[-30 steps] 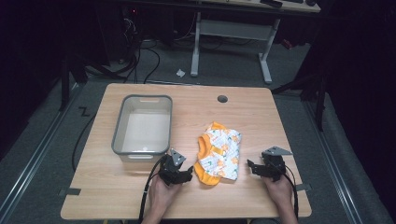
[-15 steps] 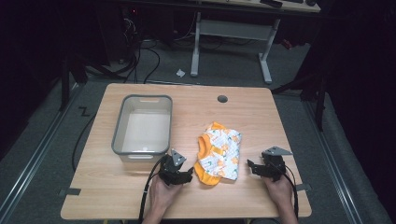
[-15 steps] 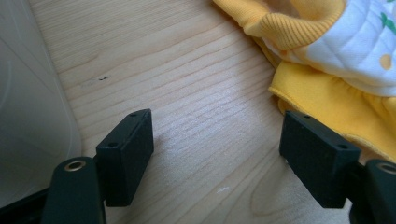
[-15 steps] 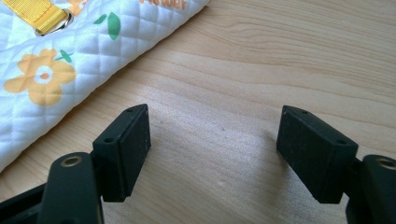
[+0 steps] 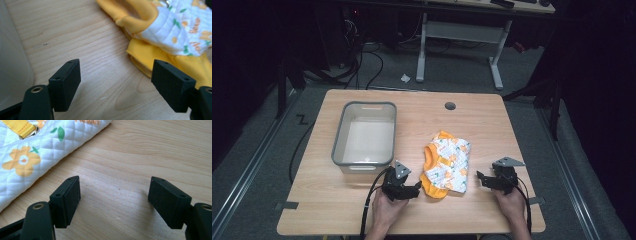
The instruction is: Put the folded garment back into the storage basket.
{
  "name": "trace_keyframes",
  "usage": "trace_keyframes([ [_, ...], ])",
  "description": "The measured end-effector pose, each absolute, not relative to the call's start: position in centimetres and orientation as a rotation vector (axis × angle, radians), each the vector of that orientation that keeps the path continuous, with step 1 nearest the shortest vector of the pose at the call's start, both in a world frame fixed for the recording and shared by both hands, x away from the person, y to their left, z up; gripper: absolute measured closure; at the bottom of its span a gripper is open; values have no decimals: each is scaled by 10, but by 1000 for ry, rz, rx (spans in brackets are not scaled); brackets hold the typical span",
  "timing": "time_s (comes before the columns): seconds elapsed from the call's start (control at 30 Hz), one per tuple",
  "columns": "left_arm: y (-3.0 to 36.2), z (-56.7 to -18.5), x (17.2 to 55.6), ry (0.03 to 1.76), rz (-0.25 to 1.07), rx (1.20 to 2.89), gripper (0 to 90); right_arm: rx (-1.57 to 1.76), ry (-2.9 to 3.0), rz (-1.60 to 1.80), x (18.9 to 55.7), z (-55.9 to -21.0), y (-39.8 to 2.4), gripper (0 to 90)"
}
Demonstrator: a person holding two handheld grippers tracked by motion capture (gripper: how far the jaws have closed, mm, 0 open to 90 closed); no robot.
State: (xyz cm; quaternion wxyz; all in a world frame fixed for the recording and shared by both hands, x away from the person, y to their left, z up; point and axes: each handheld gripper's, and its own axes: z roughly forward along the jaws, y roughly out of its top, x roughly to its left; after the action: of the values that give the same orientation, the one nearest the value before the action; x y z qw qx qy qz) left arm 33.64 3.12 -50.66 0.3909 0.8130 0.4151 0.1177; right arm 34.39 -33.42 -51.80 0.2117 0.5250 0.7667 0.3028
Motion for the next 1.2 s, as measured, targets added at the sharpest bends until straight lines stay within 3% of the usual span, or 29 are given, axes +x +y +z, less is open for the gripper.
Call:
trace_keyframes([
  [0.4, 27, -495, 338, 1048, 226, 2016, 237, 1460, 2129, 841, 344, -518, -334, 263],
  [1.2, 1, -478, 352, 978, 212, 2044, 224, 1455, 2131, 841, 344, -518, -334, 263],
])
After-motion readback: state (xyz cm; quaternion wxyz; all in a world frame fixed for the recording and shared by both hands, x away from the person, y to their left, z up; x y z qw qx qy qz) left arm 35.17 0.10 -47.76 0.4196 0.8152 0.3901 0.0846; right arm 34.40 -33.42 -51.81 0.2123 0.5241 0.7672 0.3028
